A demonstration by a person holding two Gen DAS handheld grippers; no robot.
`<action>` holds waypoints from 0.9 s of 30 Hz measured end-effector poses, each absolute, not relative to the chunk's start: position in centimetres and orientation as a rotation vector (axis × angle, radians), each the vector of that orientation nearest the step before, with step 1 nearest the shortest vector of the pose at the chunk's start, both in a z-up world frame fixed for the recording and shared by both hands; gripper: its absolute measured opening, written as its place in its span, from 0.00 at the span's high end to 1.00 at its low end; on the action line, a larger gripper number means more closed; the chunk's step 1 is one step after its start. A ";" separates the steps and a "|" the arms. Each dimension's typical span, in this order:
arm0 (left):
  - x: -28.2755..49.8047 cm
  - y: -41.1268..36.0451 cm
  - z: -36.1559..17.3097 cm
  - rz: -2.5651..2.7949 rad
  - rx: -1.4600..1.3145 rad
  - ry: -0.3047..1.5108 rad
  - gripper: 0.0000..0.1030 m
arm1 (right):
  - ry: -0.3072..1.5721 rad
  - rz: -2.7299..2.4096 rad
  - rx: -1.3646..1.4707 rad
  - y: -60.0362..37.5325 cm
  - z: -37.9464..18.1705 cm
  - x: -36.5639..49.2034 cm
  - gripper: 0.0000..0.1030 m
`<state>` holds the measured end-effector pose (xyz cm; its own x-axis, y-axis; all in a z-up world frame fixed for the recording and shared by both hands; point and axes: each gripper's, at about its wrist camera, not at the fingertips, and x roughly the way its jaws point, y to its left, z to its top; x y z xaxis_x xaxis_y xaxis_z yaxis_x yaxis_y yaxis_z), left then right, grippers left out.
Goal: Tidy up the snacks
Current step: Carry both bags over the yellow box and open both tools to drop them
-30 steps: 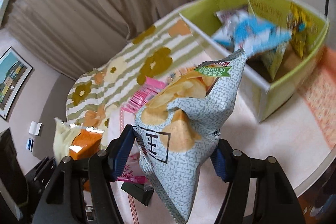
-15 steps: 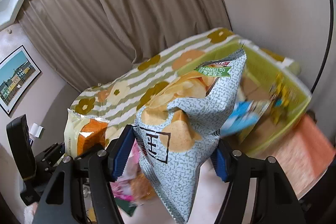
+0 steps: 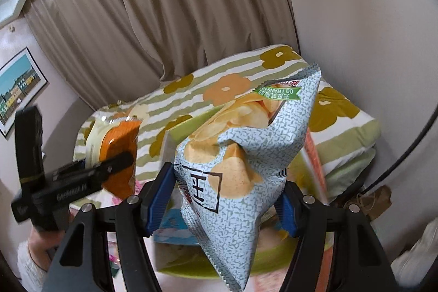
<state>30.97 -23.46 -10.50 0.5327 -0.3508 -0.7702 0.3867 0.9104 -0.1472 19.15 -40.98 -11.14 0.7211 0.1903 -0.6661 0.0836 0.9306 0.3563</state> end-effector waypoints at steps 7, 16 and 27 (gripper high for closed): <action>35.9 -26.9 -14.5 -0.401 0.017 1.025 0.38 | 0.833 0.108 0.369 -42.6 -13.3 22.5 0.39; 38.0 -27.8 -17.1 -0.400 0.047 1.066 0.04 | 0.893 0.117 0.340 -43.2 -15.5 25.3 0.39; 35.0 -24.5 -15.5 -0.338 0.090 0.997 0.04 | 0.932 0.098 0.269 -42.5 -16.0 25.3 0.39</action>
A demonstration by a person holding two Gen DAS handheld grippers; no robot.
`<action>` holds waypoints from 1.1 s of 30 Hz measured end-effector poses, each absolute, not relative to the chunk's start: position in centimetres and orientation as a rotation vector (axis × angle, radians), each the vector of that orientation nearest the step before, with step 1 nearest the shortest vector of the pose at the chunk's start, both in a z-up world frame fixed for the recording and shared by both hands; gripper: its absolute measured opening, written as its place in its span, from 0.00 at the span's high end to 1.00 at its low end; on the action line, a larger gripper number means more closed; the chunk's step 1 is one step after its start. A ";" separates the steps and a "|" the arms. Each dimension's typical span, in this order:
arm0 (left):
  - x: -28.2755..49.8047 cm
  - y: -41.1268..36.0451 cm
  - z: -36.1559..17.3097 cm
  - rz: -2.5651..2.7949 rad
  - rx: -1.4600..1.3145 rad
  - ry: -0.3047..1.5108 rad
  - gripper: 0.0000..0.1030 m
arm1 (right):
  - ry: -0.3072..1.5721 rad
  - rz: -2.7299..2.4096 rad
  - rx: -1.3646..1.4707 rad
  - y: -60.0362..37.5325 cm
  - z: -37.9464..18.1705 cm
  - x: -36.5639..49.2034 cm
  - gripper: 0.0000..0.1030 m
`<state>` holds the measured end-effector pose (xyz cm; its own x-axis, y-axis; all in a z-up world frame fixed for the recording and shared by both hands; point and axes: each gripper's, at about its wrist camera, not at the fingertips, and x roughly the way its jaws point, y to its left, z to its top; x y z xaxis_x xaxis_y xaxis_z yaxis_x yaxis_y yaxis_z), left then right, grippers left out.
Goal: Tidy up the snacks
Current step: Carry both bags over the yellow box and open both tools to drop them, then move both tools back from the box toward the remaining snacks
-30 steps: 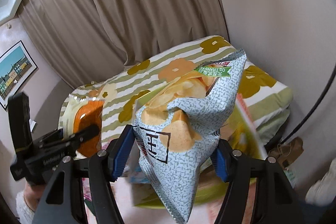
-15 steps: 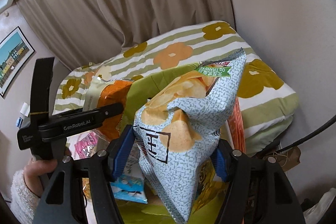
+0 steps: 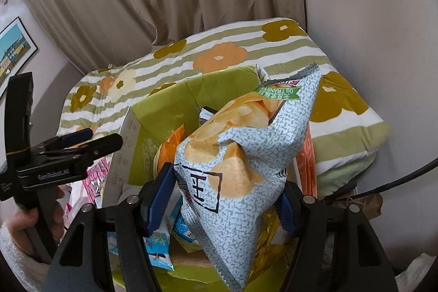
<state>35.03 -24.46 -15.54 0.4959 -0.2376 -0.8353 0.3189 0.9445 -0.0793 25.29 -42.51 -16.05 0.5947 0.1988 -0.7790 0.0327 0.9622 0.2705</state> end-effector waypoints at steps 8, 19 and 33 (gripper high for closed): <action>34.1 -22.5 -15.2 -0.323 0.049 0.995 0.04 | 0.959 0.120 0.203 -41.7 -15.9 26.2 0.37; 31.0 -20.8 -14.7 -0.330 -0.001 0.996 0.04 | 0.911 0.128 0.097 -41.0 -16.1 24.3 0.01; 23.9 -18.2 -11.9 -0.244 -0.021 0.908 0.04 | 0.848 0.269 0.094 -38.6 -11.9 20.6 0.01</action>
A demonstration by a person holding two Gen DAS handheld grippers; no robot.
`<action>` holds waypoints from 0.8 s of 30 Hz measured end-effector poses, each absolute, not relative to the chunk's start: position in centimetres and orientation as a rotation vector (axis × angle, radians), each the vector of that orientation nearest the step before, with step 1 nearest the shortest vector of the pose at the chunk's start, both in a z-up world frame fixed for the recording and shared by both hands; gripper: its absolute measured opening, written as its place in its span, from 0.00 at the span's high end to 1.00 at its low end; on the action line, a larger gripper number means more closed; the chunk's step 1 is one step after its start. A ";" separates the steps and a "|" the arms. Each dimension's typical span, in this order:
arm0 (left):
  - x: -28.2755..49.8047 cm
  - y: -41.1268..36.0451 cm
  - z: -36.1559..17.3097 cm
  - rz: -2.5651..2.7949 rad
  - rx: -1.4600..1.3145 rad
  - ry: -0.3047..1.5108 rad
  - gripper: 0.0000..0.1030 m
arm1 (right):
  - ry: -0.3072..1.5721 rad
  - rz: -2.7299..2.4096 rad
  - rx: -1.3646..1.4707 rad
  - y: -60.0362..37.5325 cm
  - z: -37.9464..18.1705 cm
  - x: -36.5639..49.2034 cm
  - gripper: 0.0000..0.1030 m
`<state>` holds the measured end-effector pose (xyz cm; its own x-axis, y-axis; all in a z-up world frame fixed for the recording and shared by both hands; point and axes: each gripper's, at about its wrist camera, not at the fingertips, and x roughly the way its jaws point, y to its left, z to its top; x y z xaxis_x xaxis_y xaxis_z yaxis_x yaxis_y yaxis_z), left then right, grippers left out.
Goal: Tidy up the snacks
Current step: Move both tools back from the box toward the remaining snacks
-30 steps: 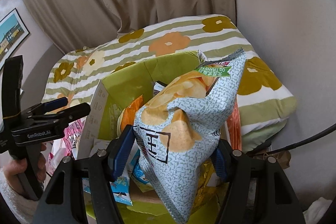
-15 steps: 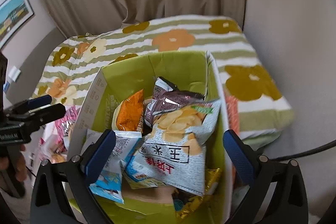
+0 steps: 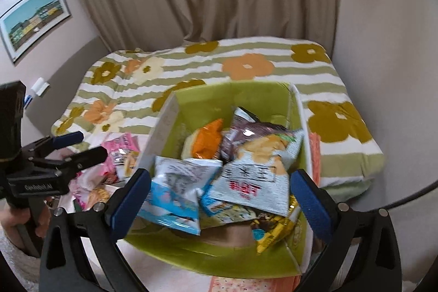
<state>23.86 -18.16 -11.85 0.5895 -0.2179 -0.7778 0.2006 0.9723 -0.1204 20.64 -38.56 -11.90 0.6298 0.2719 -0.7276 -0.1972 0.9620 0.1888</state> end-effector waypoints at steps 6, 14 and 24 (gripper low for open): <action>20.3 -14.6 -10.9 -0.137 -0.045 0.896 0.04 | 0.800 0.407 0.071 -35.4 -10.6 20.2 0.01; 16.8 -8.0 -11.8 0.001 -0.085 0.918 0.04 | 0.769 0.495 0.049 -30.6 -10.2 19.2 0.01; 17.8 -1.1 -14.2 -0.016 -0.113 0.993 0.04 | 0.818 0.536 0.050 -22.8 -11.2 21.4 0.01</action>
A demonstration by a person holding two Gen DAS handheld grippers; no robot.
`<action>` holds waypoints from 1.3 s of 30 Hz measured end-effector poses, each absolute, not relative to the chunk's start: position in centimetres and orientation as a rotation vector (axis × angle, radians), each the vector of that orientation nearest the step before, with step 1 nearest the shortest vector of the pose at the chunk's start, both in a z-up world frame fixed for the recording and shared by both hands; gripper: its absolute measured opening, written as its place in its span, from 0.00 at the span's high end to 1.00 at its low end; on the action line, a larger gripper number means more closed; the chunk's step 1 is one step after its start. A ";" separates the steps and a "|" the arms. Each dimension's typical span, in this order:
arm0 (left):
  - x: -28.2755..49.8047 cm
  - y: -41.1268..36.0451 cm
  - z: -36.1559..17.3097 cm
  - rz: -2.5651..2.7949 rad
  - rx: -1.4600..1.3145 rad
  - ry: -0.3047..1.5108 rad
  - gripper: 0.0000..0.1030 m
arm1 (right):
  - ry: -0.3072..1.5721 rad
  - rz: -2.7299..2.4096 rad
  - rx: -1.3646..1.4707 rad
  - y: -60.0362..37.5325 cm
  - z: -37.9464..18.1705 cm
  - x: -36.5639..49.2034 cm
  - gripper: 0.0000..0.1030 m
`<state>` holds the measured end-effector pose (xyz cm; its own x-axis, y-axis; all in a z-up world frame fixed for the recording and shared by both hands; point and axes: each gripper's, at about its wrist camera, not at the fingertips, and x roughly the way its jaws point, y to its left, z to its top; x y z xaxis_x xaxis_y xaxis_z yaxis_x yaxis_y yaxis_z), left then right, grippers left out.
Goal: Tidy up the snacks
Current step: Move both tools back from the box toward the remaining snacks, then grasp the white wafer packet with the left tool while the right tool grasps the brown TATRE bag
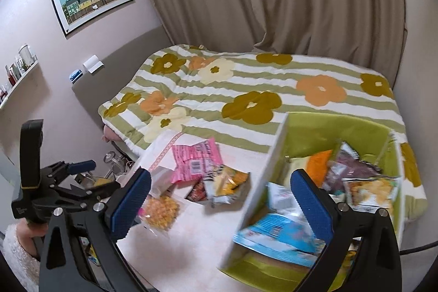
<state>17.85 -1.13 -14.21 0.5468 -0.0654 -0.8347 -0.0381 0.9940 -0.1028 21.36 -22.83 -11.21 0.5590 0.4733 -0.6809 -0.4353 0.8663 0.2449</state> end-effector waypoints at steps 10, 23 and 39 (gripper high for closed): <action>22.5 3.0 -19.7 -0.156 -0.115 1.166 0.04 | 0.934 0.450 -0.015 -15.5 -15.6 23.5 0.01; 28.3 5.1 -28.0 -0.304 -0.101 1.380 0.04 | 1.030 0.346 -0.212 -10.4 -21.7 25.6 0.01; 30.6 4.8 -32.1 -0.261 -0.083 1.459 0.30 | 1.116 0.355 -0.531 -8.9 -26.5 28.1 0.01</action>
<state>30.60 4.85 -32.09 0.0892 -0.2253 -0.9702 0.1250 0.9689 -0.2135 28.08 -8.89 -26.51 0.4035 0.0073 -0.9150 -0.5225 0.8228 -0.2239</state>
